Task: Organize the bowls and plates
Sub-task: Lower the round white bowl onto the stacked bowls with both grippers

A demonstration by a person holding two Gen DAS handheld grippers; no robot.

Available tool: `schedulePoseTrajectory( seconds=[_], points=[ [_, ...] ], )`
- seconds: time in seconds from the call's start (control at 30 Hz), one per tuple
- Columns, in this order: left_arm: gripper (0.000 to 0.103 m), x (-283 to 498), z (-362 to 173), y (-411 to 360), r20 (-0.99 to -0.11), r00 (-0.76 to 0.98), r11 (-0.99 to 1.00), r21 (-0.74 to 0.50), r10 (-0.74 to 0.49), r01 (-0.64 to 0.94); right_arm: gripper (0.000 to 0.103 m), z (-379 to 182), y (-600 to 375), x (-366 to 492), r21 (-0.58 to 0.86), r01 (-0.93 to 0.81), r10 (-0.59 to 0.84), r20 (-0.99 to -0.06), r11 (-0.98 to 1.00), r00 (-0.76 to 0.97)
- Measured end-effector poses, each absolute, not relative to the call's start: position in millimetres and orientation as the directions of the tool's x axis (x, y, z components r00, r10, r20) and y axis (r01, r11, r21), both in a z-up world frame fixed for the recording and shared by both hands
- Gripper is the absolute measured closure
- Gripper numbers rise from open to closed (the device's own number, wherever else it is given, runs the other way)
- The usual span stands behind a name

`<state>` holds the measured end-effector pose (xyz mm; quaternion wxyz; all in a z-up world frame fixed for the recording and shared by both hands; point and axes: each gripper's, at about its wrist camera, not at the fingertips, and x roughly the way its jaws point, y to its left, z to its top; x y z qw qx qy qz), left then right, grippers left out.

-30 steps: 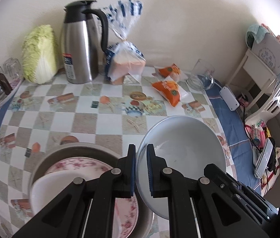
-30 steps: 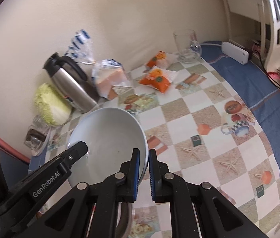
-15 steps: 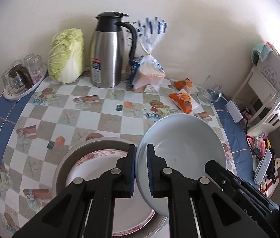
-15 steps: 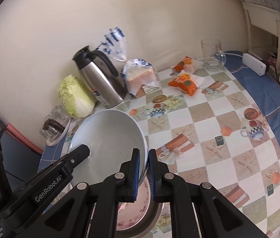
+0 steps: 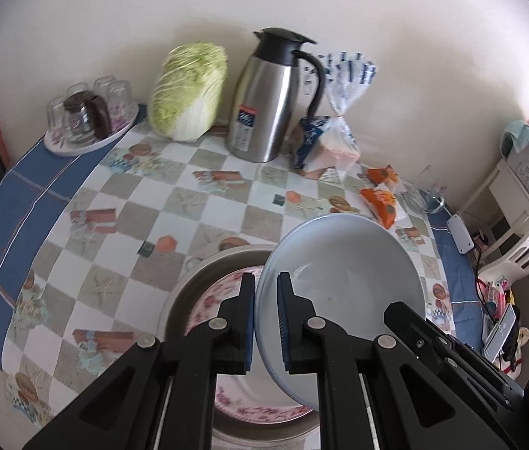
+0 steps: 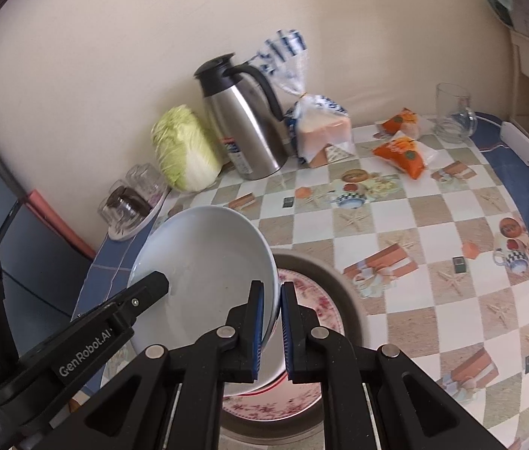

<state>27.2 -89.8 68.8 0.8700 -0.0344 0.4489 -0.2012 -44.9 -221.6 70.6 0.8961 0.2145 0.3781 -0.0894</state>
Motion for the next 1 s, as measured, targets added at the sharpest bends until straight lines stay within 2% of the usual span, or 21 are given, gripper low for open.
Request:
schedulePoseTrajectory(
  seconds=[0.53,1.0],
  points=[
    [0.092,36.8,39.9,-86.2,-0.823,0.436,0.921,-0.248,-0.364,0.300,0.093,46.7,-206.6,-32.7,0.231,0.341,-0.036,-0.780,0.911,0.625],
    [0.092,39.6,32.7,-87.1,-0.837,0.419,0.927,-0.248,-0.351,0.281,0.090,39.0,-209.6,-29.4,0.232,0.353,-0.033,-0.795,0.906,0.606]
  ],
)
